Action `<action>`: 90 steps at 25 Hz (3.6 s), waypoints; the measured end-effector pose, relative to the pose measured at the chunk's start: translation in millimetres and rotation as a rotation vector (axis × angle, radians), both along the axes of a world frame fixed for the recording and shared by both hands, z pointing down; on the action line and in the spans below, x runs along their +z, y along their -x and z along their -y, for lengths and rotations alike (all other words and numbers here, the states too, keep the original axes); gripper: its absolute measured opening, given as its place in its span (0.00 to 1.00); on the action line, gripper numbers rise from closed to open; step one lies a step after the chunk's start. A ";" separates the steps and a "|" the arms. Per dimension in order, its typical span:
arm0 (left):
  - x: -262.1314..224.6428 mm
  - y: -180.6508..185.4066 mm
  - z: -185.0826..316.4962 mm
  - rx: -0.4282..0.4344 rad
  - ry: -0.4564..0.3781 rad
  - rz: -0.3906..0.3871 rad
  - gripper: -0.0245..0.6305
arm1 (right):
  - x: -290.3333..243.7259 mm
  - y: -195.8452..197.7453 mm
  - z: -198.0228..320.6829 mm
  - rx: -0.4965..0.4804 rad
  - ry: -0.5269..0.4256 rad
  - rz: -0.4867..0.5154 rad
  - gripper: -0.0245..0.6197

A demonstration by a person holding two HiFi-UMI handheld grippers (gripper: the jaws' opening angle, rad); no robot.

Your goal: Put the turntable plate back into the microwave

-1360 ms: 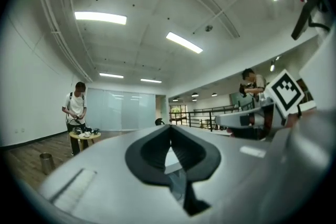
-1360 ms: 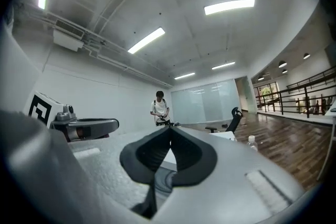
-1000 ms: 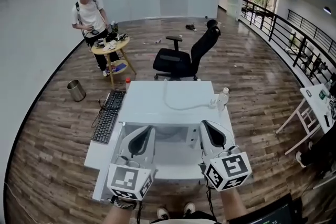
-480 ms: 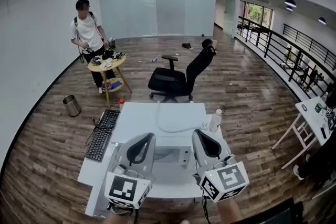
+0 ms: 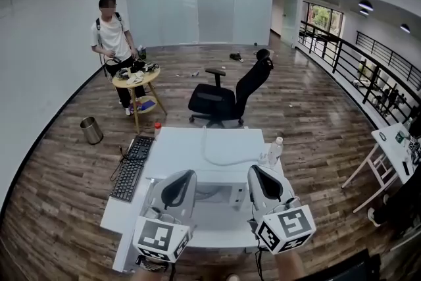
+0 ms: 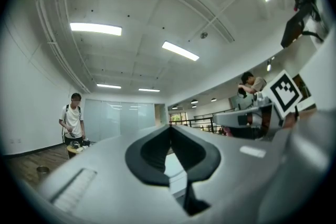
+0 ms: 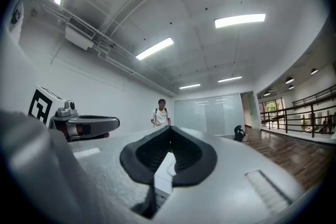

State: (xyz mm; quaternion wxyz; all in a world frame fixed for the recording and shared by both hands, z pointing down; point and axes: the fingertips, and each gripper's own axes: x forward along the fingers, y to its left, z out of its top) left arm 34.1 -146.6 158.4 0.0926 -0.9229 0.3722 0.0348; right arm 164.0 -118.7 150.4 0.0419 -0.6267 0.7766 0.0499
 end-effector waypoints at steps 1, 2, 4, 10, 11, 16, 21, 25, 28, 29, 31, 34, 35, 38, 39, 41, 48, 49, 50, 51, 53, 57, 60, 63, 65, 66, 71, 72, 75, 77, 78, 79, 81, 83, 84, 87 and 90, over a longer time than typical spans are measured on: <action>1.5 2.7 -0.4 -0.001 0.004 0.002 0.04 | 1.1 3.4 -0.8 -0.005 0.000 0.005 0.04; 3.1 5.5 -1.0 -0.003 0.006 0.008 0.04 | 2.4 7.0 -1.4 -0.010 0.003 0.014 0.04; 6.9 10.8 -2.0 -0.006 0.011 0.023 0.04 | 4.9 14.1 -2.2 -0.016 0.015 0.027 0.04; 19.7 28.7 -7.0 0.005 0.050 0.044 0.04 | 10.6 32.7 -4.8 0.002 0.046 0.030 0.04; 21.2 31.2 -8.3 0.009 0.049 0.048 0.04 | 11.8 35.4 -5.5 0.005 0.052 0.032 0.04; 30.2 36.4 -18.0 0.039 0.083 0.033 0.04 | 18.6 41.8 -16.7 0.041 0.070 0.043 0.04; 38.1 44.8 -19.5 0.053 0.078 0.057 0.04 | 24.1 52.3 -23.4 0.053 0.092 0.047 0.04; 36.3 39.0 -31.2 0.094 0.101 0.017 0.04 | 32.1 49.0 -26.3 0.073 0.111 0.069 0.04; 42.0 32.6 -42.4 0.113 0.119 0.006 0.04 | 33.6 46.8 -33.4 0.076 0.117 0.067 0.04; 43.1 30.0 -46.2 0.115 0.123 0.004 0.04 | 34.0 46.8 -36.3 0.074 0.119 0.064 0.04; 43.6 25.3 -52.4 0.118 0.130 -0.007 0.04 | 35.1 46.3 -42.2 0.071 0.129 0.063 0.04; 45.5 20.6 -60.9 0.118 0.125 -0.006 0.04 | 36.4 41.4 -54.4 0.075 0.139 0.058 0.04; 44.7 18.9 -64.2 0.116 0.122 -0.001 0.04 | 35.3 39.1 -59.1 0.077 0.138 0.055 0.04; 44.8 17.8 -77.4 0.107 0.092 0.034 0.04 | 31.4 34.7 -76.7 0.078 0.129 0.051 0.04; 43.7 17.5 -83.7 0.105 0.084 0.036 0.04 | 30.0 33.6 -83.7 0.078 0.124 0.050 0.04; 37.9 16.7 -97.1 0.098 0.065 0.038 0.04 | 25.3 32.4 -98.6 0.073 0.107 0.050 0.04; 27.7 10.9 -155.0 0.097 0.024 0.060 0.04 | 19.0 30.1 -156.8 0.054 0.085 0.054 0.04; 28.0 10.0 -166.9 0.100 0.024 0.067 0.04 | 19.5 30.1 -167.7 0.052 0.085 0.056 0.04; 27.9 9.2 -178.7 0.102 0.025 0.072 0.04 | 19.7 29.9 -179.1 0.050 0.084 0.057 0.04; 27.3 8.5 -190.1 0.102 0.029 0.074 0.04 | 19.5 29.6 -190.6 0.048 0.082 0.060 0.04; 26.0 7.8 -212.6 0.099 0.037 0.075 0.04 | 19.0 29.5 -212.7 0.039 0.081 0.068 0.04; 26.6 6.6 -254.9 0.098 0.036 0.098 0.04 | 16.4 29.3 -250.7 0.026 0.087 0.070 0.04; 24.2 11.8 -273.0 0.075 0.039 0.096 0.04 | 9.7 31.8 -271.6 0.009 0.075 0.064 0.04; 22.0 21.3 -279.2 0.048 0.047 0.086 0.04 | 2.4 35.7 -285.7 -0.007 0.049 0.046 0.04; 18.7 27.5 -281.6 0.037 0.040 0.084 0.04 | -0.7 37.7 -291.5 -0.001 0.038 0.036 0.04; 17.0 29.5 -283.4 0.035 0.033 0.084 0.04 | -2.2 39.1 -293.8 0.002 0.033 0.032 0.04; 18.7 30.7 -288.5 0.060 0.014 0.095 0.04 | -3.7 49.7 -296.4 0.014 0.024 0.030 0.04; 19.2 31.0 -288.1 0.067 0.013 0.100 0.04 | -3.3 52.1 -295.0 0.017 0.026 0.032 0.04; 19.5 36.2 -284.7 0.073 0.005 0.118 0.04 | 0.8 61.3 -289.1 0.019 0.043 0.037 0.04; 16.6 41.6 -283.4 0.068 -0.006 0.115 0.04 | 3.3 68.2 -286.5 0.017 0.051 0.032 0.04; 13.9 44.1 -282.9 0.066 -0.011 0.111 0.04 | 3.2 71.7 -285.5 0.015 0.051 0.028 0.04; 11.3 46.3 -281.9 0.064 -0.017 0.109 0.04 | 2.3 75.2 -284.2 0.012 0.049 0.023 0.04; 9.4 49.8 -279.5 0.062 -0.020 0.105 0.04 | 0.6 81.5 -281.4 0.007 0.046 0.013 0.04; 12.1 53.0 -279.1 0.063 -0.013 0.104 0.04 | 2.4 86.2 -279.8 0.005 0.052 0.003 0.04; 13.4 54.5 -279.4 0.064 -0.009 0.104 0.04 | 3.9 87.8 -279.5 0.005 0.057 -0.001 0.04; 14.6 58.9 -278.0 0.063 -0.003 0.099 0.04 | 4.9 89.7 -277.7 0.006 0.063 -0.002 0.04; 15.4 60.6 -276.8 0.062 -0.005 0.101 0.04 | 4.3 90.1 -276.7 0.004 0.064 -0.002 0.04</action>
